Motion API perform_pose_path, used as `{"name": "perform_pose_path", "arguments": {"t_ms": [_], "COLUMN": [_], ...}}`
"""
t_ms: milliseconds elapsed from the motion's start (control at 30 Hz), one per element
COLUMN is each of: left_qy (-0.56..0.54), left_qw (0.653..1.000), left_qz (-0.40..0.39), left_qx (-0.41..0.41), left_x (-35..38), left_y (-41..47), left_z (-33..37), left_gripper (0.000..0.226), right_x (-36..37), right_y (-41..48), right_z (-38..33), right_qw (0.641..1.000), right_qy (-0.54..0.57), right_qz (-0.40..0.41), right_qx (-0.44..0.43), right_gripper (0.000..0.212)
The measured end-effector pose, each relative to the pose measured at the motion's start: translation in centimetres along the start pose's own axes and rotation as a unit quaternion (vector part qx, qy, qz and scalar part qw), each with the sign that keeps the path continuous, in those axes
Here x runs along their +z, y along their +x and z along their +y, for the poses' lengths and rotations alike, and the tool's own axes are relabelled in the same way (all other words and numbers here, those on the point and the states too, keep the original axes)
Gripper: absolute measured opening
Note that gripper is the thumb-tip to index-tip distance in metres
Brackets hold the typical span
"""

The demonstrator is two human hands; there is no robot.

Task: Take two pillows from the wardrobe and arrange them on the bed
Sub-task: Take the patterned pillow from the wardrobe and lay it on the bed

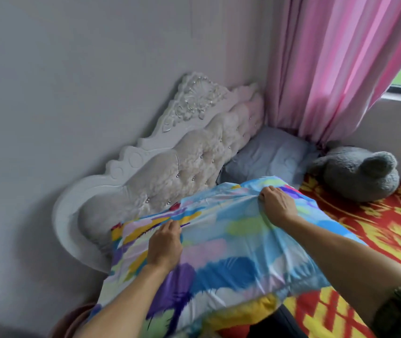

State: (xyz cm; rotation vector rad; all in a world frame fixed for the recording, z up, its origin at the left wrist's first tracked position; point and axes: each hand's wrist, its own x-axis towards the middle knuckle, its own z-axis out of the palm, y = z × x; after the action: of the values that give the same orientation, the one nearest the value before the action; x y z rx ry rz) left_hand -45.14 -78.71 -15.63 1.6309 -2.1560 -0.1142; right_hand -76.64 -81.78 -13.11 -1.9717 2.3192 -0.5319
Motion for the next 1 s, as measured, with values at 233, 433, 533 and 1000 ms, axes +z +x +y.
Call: {"name": "perform_pose_path", "arguments": {"t_ms": [233,433,533,1000], "left_qy": [0.007,0.047,0.055,0.130], "left_qw": [0.999,0.994,0.990,0.923], "left_qz": [-0.005,-0.070,-0.099,-0.275], "left_qx": [-0.048,-0.064,-0.087,-0.234], "left_x": [6.0,14.3,18.9,37.2], "left_y": [4.9,9.7,11.9,11.7], "left_z": [-2.0,-0.7,-0.8,-3.0], "left_gripper": [0.016,0.027,0.028,0.027], "right_x": [7.3,14.8,18.7,38.2], "right_y": [9.0,18.6,23.3,26.4], "right_z": [0.8,4.3,5.3,13.1], "right_qw": [0.999,0.994,0.992,0.970], "right_qy": [0.002,0.009,0.025,0.060], "right_qz": [-0.049,-0.110,-0.119,-0.225], "right_qx": [-0.024,-0.021,-0.046,-0.064], "right_gripper": [0.019,0.014,0.011,0.018]}}
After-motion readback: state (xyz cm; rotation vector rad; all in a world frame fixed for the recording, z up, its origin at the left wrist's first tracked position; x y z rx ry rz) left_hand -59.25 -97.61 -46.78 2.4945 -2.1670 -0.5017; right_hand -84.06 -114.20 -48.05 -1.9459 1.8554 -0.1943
